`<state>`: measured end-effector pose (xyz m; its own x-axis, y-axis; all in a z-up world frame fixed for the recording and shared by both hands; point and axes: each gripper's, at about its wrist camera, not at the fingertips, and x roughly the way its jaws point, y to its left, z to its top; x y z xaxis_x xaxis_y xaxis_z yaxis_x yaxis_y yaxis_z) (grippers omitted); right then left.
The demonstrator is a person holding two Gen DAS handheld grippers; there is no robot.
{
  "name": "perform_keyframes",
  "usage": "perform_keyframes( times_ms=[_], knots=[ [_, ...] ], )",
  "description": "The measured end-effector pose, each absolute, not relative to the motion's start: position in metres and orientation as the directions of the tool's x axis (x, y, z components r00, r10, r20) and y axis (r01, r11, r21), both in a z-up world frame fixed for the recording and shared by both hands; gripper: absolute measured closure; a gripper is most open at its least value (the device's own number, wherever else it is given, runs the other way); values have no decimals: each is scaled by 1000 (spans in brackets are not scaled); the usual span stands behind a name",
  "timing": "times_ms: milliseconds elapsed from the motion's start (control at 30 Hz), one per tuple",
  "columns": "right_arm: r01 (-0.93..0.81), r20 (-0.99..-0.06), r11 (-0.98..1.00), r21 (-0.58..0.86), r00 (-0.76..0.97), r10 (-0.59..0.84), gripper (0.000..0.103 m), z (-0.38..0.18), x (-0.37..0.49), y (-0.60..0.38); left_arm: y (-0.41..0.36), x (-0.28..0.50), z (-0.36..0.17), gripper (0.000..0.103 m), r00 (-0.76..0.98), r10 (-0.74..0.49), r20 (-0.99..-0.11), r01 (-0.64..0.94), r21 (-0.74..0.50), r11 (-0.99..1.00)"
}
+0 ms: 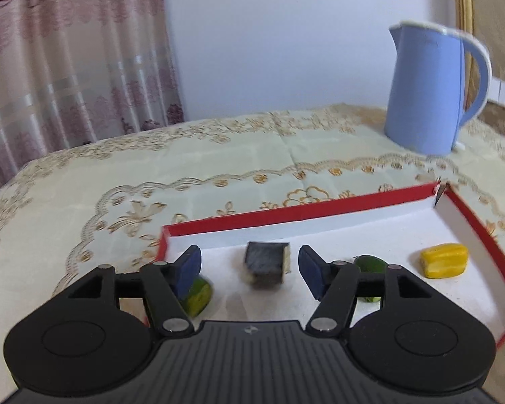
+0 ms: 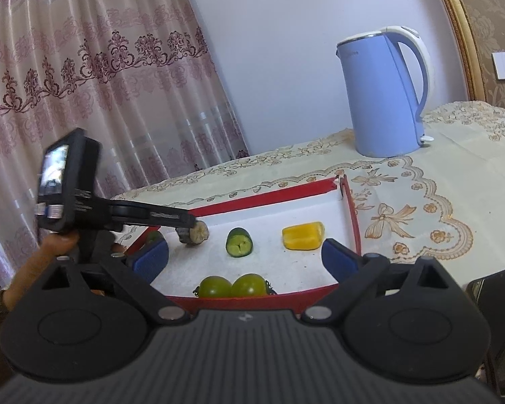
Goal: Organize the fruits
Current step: 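Carry the dark eggplant piece into the tray and open the left gripper, then close the right gripper on the small brown round fruit beside the tray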
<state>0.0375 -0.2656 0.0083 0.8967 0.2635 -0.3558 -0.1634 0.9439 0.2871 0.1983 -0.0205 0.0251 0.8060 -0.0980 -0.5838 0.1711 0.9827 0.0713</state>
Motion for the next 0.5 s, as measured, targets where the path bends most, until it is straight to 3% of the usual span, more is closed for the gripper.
perform_keyframes(
  times_ms=[300, 500],
  knots=[
    [-157, -381, 961, 227, 894, 236, 5, 9, 28, -261, 36, 110, 31, 37, 805, -173, -567, 169, -61, 984],
    [-177, -382, 967, 181, 894, 235, 8, 9, 22, -251, 37, 57, 18, 37, 821, -176, -543, 213, 5, 977]
  ],
)
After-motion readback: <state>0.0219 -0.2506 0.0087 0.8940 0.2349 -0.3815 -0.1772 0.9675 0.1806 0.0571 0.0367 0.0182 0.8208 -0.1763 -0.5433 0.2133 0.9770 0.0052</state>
